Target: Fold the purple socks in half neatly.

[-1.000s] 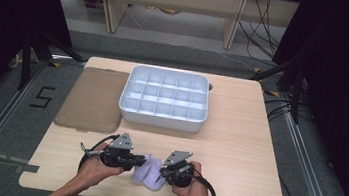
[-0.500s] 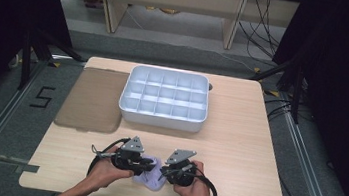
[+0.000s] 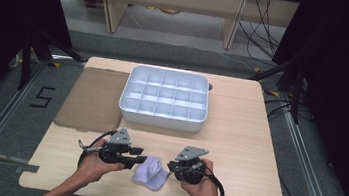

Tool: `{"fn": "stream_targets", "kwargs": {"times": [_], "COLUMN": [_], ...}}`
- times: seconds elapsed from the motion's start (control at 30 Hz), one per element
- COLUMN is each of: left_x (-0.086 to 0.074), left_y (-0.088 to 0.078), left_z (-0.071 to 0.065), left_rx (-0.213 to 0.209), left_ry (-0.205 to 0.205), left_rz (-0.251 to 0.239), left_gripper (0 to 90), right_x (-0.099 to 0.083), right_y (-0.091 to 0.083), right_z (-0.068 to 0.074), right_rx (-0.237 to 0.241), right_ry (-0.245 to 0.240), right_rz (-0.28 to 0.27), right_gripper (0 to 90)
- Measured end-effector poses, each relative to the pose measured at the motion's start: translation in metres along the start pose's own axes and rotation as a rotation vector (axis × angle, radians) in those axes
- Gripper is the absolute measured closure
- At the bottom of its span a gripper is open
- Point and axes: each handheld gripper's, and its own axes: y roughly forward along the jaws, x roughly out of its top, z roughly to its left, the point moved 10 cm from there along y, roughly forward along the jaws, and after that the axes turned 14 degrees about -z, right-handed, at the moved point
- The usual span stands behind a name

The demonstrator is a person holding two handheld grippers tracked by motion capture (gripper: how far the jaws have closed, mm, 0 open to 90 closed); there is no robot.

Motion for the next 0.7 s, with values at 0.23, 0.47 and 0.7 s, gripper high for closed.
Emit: {"fn": "stream_targets", "kwargs": {"times": [0.23,0.47,0.7], "left_x": [-0.038,-0.04,-0.04], "left_y": [0.008,0.008,0.009], "left_z": [-0.013,-0.022,-0.025], "left_rx": [-0.054,-0.058,-0.052], "left_ry": [0.074,0.14,0.097], "left_rz": [0.119,0.139,0.125], "left_gripper": [85.9,86.0,86.0], "right_x": [0.007,0.03,0.019], "right_y": [-0.002,0.002,0.028], "right_z": [0.002,0.02,0.031], "right_rx": [-0.009,0.042,0.058], "right_ry": [0.005,0.006,-0.039], "right_rz": [-0.013,-0.07,0.036], "right_gripper": [84.2,86.6,88.7]}}
